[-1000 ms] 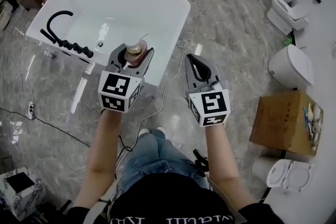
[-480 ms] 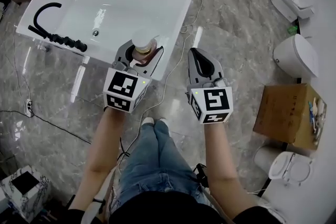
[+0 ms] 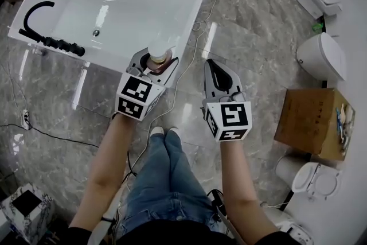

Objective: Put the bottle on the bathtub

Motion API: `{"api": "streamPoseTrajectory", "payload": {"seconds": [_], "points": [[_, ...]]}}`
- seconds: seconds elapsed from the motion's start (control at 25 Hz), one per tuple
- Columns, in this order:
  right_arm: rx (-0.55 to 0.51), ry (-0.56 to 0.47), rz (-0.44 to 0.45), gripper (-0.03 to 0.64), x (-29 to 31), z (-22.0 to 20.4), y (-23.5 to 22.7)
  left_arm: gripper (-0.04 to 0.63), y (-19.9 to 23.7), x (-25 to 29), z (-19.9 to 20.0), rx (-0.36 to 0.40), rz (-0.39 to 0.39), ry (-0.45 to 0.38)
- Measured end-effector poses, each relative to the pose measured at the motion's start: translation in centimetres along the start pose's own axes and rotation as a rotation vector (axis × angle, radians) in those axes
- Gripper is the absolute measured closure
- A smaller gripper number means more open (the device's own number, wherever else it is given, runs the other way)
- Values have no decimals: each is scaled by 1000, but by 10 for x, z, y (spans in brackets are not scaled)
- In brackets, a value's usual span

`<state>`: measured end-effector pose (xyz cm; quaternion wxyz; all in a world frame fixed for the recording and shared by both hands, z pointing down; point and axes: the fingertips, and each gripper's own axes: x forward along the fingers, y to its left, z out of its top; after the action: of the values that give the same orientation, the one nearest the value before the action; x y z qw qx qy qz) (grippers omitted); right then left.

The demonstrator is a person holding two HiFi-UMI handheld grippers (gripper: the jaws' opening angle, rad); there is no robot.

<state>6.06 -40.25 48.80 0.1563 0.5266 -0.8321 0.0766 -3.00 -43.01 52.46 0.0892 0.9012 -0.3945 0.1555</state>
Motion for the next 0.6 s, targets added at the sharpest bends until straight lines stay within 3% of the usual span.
{"api": "streamPoseTrajectory", "payload": {"seconds": [0.28, 0.6], "points": [[0, 43, 7, 601, 3, -23, -3, 382, -6, 24, -40, 9, -54, 81], [-17, 59, 3, 601, 9, -33, -8, 382, 2, 39, -80, -16, -47, 158]]}}
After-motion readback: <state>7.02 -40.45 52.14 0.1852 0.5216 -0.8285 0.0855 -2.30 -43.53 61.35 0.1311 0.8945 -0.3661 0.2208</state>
